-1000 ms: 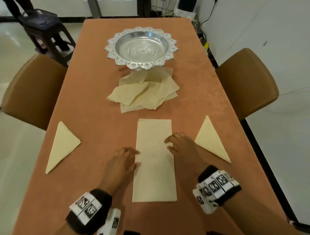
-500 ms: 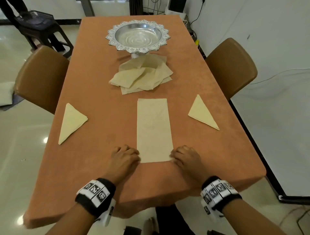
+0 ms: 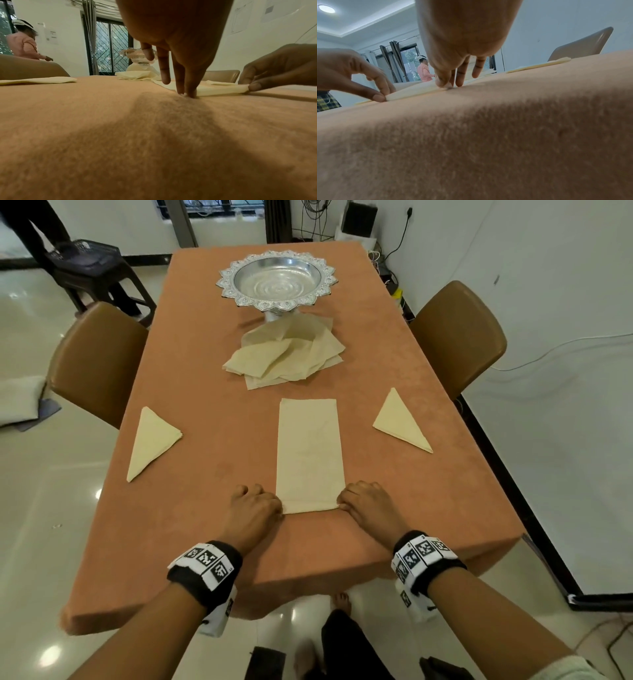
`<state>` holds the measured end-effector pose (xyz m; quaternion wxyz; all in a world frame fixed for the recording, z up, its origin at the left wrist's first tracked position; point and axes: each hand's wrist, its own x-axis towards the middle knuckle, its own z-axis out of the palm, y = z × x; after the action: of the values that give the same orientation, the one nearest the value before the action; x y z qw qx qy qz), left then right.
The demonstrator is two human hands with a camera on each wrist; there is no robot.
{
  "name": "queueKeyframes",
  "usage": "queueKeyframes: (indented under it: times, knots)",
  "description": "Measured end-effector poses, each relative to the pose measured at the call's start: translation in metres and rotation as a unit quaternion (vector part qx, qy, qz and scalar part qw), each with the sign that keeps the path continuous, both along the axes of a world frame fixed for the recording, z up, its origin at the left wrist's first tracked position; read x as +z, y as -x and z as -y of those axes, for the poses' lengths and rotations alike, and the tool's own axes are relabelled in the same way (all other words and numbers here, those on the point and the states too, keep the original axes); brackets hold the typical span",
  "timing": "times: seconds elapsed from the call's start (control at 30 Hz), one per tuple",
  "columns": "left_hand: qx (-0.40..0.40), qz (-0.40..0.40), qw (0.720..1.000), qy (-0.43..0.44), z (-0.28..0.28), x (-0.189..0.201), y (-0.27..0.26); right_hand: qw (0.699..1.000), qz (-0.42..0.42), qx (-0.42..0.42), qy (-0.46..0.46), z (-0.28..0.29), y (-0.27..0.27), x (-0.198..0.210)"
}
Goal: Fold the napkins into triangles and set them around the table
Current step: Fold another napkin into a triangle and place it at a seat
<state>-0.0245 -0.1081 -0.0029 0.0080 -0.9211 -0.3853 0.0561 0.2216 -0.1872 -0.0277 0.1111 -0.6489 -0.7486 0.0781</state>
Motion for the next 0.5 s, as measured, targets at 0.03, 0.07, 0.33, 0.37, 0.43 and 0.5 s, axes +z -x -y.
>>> queueKeyframes:
  times: [0.03,0.07,0.33,0.37,0.43,0.5]
  knots:
    - [-0.008,-0.009,1.0,-0.004,0.003,0.001,-0.001,1.0,-0.001,0.007,0.017,0.003,0.0,0.002]
    - [-0.017,-0.014,1.0,0.0,0.009,0.002,-0.001,0.999,-0.002,0.019,0.04,0.007,-0.001,0.004]
    - [-0.023,0.005,0.991,0.129,0.098,0.013,0.008,0.991,0.006,0.088,0.101,0.09,-0.008,0.001]
    - [-0.013,-0.008,0.987,0.161,0.103,0.016,0.006,0.987,-0.001,0.097,0.132,0.093,-0.009,0.006]
    - [0.015,0.026,0.98,0.197,0.098,0.026,0.002,0.982,-0.023,0.069,0.174,0.085,-0.014,0.022]
    - [0.04,0.084,0.979,0.179,0.072,0.036,-0.007,0.988,-0.049,0.02,0.143,0.058,-0.02,0.037]
